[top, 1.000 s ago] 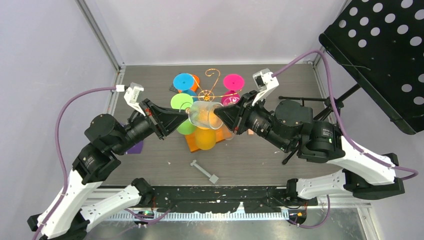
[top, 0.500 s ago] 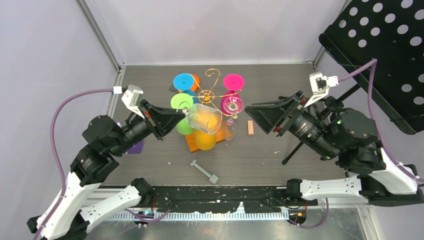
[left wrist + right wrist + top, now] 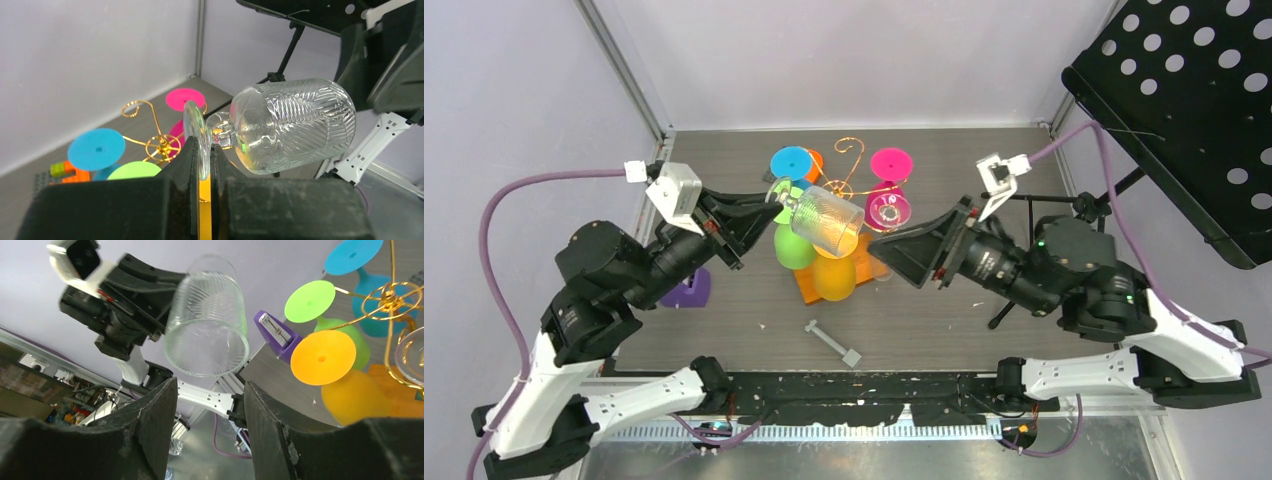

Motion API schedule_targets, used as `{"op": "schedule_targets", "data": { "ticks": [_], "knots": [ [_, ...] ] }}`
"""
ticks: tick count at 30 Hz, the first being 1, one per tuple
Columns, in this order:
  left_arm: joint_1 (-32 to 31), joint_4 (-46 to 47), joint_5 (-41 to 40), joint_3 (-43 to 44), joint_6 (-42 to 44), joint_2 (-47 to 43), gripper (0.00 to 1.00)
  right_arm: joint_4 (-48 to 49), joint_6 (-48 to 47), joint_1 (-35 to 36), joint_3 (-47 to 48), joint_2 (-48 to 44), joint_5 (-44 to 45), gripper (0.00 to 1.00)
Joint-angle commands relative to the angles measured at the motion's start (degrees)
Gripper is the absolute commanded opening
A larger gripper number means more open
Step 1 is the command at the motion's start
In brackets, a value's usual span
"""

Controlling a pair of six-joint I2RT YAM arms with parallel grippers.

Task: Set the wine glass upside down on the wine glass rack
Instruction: Turn the wine glass upside down at the wine rack.

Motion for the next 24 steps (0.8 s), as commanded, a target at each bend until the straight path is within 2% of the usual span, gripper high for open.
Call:
{"op": "schedule_targets", "data": {
  "ticks": [1,7,12,14,15,19,21,24],
  "knots": [
    [-5.41,4.33,-9.15,4.49,11.71,1.37,0.00,3.45,2.66,0.15,-0.71,0.04,-1.07,0.58],
    [-17.23,4.99,-17.86,5.41,27.01,3.44,0.00,-1.85,0.38,0.16,2.26,-3.33,4.74,0.58],
    [-34.89,11.55,-35.17,4.66,50.03,8.99,0.00,-10.63,-1.42,0.16,9.42,-2.33,5.80,0.59],
    [-40.54,17.68,-43.42,3.41,60.89,11.98,0.00,-12.18,-0.99,0.16,11.09,-2.46,5.59,0.59],
    [-43.07,24.10,-46.12,2.07,67.01,13.43,0.00,-12.43,-0.37,0.16,11.42,-2.59,5.45,0.60],
    [-49.74,46.66,-51.38,-2.45,90.83,19.33,0.00,-13.13,1.67,0.16,11.97,-2.80,2.98,0.60],
    [-51.90,52.69,-51.86,-2.31,98.15,22.73,0.00,-13.29,2.57,0.16,12.46,-2.61,1.39,0.60],
    [-53.88,57.10,-51.85,-0.96,104.32,26.17,0.00,-13.48,3.42,0.16,13.04,-2.50,-0.59,0.60]
  ]
}}
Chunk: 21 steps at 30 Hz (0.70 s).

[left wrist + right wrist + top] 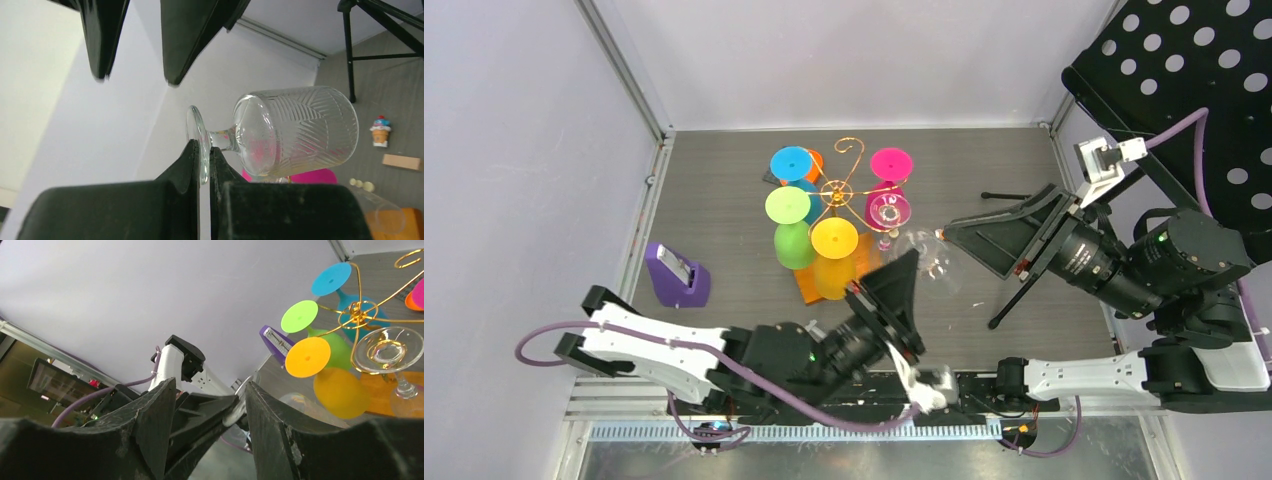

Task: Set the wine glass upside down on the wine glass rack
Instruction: Turn the wine glass upside down at the wine rack.

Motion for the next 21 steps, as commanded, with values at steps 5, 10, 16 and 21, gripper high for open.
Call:
{"op": "schedule_targets", "data": {
  "ticks": [5,10,16,21],
  "knots": [
    [-3.38,27.58,-4.39,3.17,27.34,4.11,0.00,-3.20,3.28,0.16,0.45,-0.50,-0.98,0.60],
    [-3.38,30.39,-4.49,2.51,31.20,5.05,0.00,-3.50,3.54,0.16,-2.63,-3.01,1.04,0.58],
    [-3.42,28.10,-4.69,2.63,30.41,5.61,0.00,-3.90,3.24,0.16,-1.98,-2.13,-1.43,0.52],
    [-3.41,27.51,-5.39,1.08,30.02,5.43,0.00,-3.38,3.30,0.20,-2.16,-2.11,-2.51,0.52]
  ]
}}
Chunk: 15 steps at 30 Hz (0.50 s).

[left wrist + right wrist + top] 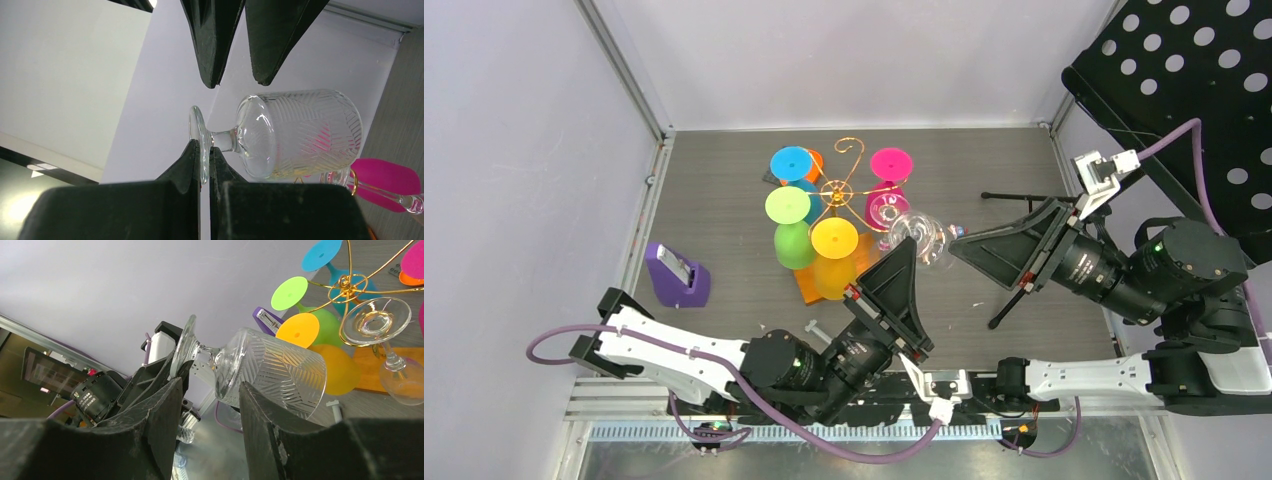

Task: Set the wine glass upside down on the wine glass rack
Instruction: Turn the wine glass upside down at the wine rack.

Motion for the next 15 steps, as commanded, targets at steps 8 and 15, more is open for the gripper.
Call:
{"op": "schedule_targets", "data": {
  "ticks": [8,15],
  "knots": [
    [-0.12,1.26,0.21,-0.12,-0.34,-0.35,0.00,3.85,0.21,0.16,-0.93,0.11,-1.49,0.55],
    [-0.09,-0.35,0.41,-0.41,-1.37,0.56,0.00,3.85,0.54,0.12,-1.55,0.51,-2.39,0.55]
  ]
}}
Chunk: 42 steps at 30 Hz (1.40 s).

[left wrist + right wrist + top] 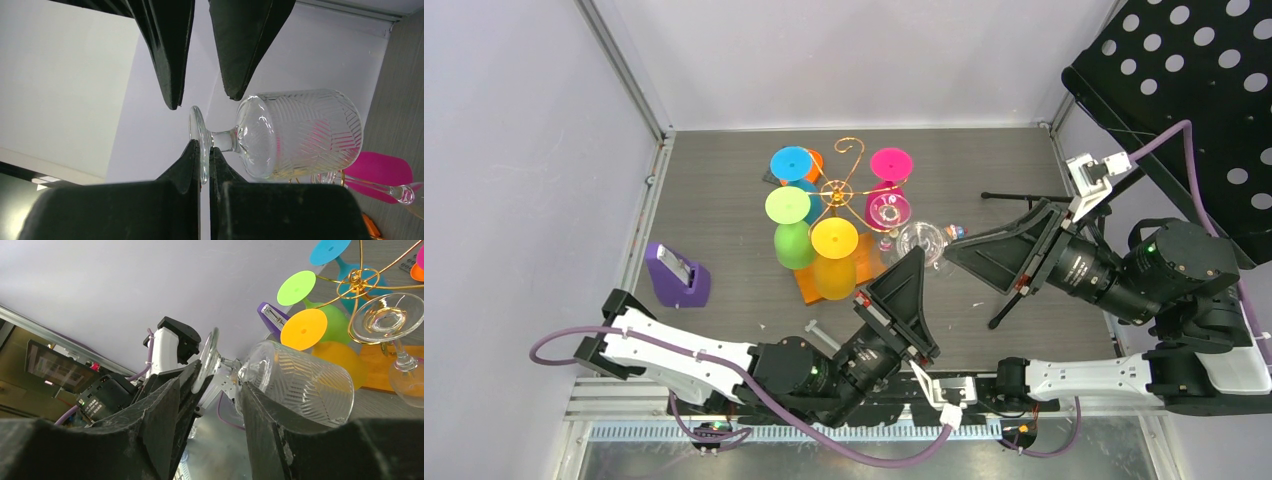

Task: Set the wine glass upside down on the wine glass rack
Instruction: Turn the wine glass upside down at the wine rack.

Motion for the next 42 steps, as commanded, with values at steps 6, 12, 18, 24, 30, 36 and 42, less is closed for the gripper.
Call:
{"op": "schedule_targets", "data": {
  "ticks": [6,12,18,24,30,36,42],
  "knots": [
    [-0.13,1.24,1.36,1.02,-0.89,1.06,0.00,2.59,0.44,0.16,-0.66,1.67,-1.29,0.53],
    [-0.17,0.50,1.46,1.33,-0.98,1.50,0.00,1.44,0.36,0.16,-0.82,2.23,-1.22,0.37],
    [-0.08,-0.57,1.34,1.13,-1.05,1.24,0.00,0.17,0.30,0.16,-1.13,1.57,-0.66,0.21],
    [-0.11,0.57,0.80,0.80,-0.46,1.29,0.03,-2.03,0.56,0.16,0.23,1.69,-0.49,0.06],
    [-0.09,6.59,-0.42,0.78,1.67,2.28,0.45,-2.00,-0.65,0.16,2.82,0.63,6.80,0.05],
    [-0.23,15.83,-3.22,1.88,4.21,3.31,0.77,-3.46,-7.56,0.16,11.98,5.15,14.91,0.06],
    [-0.45,7.84,-7.88,5.89,-14.51,-2.36,0.80,-7.72,-17.25,-0.04,26.14,14.28,22.74,0.06]
  ]
}}
